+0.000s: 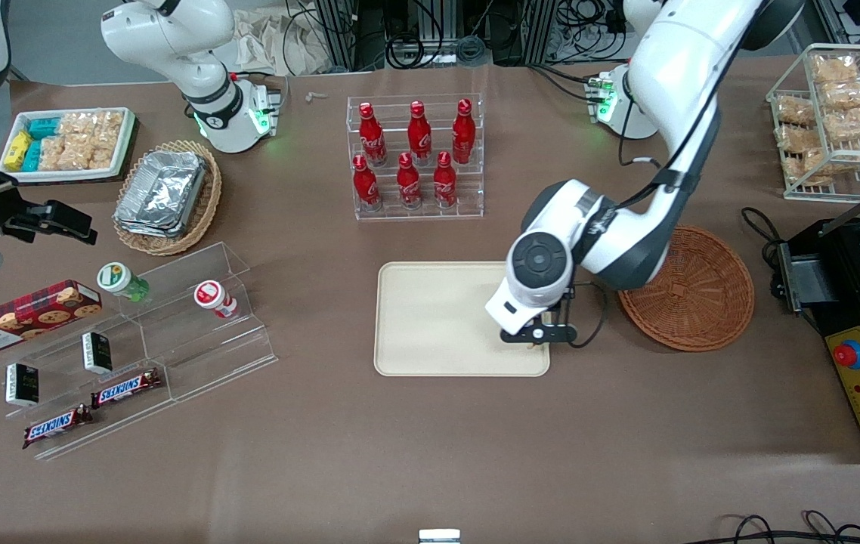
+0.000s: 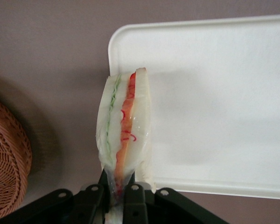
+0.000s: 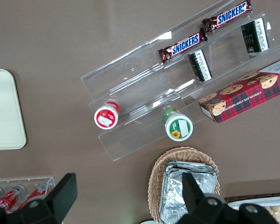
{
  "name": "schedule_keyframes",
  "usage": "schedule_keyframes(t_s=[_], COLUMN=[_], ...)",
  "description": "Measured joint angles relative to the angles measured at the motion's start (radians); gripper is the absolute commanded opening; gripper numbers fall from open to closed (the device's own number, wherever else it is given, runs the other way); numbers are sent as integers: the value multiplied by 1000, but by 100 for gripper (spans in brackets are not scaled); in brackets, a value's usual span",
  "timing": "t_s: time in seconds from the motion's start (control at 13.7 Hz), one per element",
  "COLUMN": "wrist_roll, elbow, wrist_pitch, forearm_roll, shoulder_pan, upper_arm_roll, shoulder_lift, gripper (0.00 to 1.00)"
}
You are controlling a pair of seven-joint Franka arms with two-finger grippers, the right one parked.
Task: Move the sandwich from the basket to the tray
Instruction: 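Carry the sandwich over to the cream tray with the left gripper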
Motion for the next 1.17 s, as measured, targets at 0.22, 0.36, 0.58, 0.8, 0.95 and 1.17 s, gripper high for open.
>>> schedule_keyframes(t_s=[0.22, 0.36, 0.58, 0.8, 0.95, 1.17], wrist_roll=[1, 3, 4, 5, 6, 6], elbow=[-3, -7, -8, -9, -9, -9], wrist_pitch=[33, 57, 80, 109, 125, 126], forearm_roll=[11, 13, 36, 42, 42, 43], shoulder_pan=[-7, -6, -5, -2, 0, 1], upper_arm_roll=[1, 3, 4, 8, 11, 11], shoulder_lift=[32, 45, 61, 72, 82, 85], gripper=[14, 14, 17, 31, 82, 99])
